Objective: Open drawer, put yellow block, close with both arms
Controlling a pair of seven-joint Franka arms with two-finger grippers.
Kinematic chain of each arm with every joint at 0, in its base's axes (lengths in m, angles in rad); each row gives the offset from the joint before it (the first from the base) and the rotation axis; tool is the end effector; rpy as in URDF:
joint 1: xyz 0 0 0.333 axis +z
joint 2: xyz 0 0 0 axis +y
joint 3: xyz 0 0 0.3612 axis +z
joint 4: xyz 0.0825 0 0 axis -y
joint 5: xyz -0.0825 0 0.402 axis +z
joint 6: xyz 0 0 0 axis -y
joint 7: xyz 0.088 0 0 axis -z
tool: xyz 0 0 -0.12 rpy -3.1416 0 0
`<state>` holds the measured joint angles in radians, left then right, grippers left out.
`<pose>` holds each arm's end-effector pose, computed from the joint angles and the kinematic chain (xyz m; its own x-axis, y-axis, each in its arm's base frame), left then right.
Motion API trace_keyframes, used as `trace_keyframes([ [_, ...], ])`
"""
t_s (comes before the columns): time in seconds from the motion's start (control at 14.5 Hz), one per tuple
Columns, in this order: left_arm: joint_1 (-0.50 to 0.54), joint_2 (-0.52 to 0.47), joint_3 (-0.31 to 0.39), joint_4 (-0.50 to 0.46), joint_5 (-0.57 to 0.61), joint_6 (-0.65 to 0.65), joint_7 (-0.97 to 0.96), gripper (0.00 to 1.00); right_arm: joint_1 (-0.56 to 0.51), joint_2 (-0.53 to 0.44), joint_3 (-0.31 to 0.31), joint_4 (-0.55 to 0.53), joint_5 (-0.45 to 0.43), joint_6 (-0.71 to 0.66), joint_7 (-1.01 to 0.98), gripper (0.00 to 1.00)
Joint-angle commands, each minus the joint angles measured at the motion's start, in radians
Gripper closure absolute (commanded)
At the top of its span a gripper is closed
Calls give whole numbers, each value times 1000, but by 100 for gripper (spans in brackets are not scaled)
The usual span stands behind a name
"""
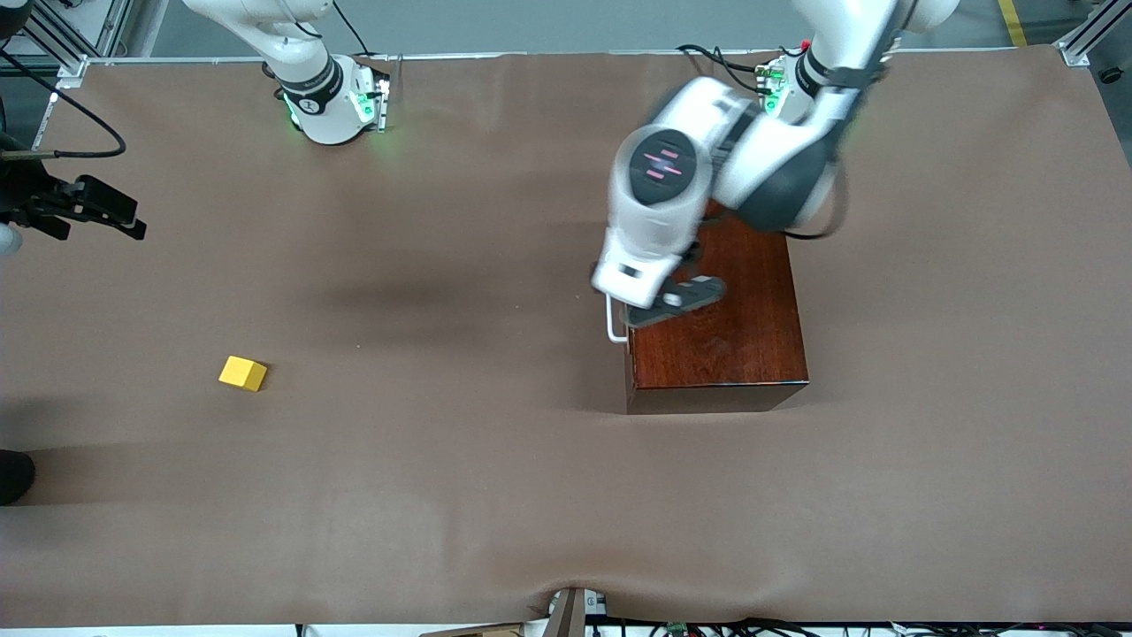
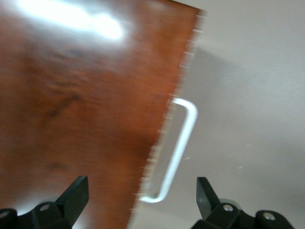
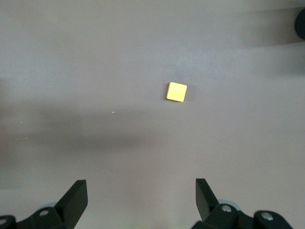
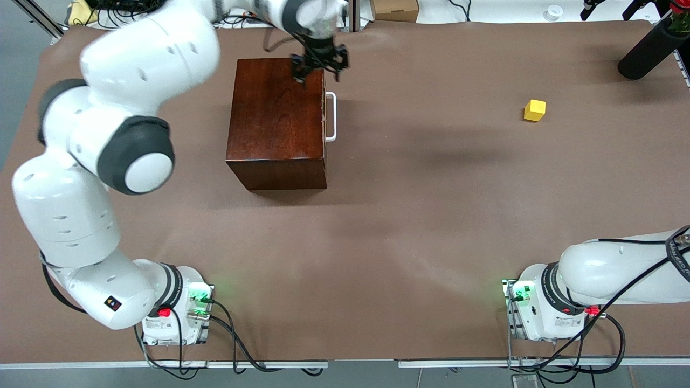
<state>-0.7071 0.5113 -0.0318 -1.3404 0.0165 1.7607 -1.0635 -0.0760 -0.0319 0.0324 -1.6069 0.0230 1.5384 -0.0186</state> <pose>0.5473 -0.4899 0.4481 0.9465 0.3198 -0.0438 0.3158 -0.9455 -0.0793 0.5564 -0.0211 0.6543 0.9991 -0.0243 -0.0362 -0.0251 -0.9994 -0.0226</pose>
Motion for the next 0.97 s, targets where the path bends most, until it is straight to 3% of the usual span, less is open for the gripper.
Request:
trace_keyframes([
  [0.0, -90, 82, 16, 56, 77, 58, -104, 0, 4, 9, 0, 19, -12, -9, -3, 0],
  [0.14, -127, 125, 16, 56, 103, 77, -112, 0, 4, 9, 0, 19, -12, -9, -3, 0],
  [0.9, -123, 199, 16, 50, 114, 52, 95, 0, 4, 9, 0, 19, -12, -9, -3, 0],
])
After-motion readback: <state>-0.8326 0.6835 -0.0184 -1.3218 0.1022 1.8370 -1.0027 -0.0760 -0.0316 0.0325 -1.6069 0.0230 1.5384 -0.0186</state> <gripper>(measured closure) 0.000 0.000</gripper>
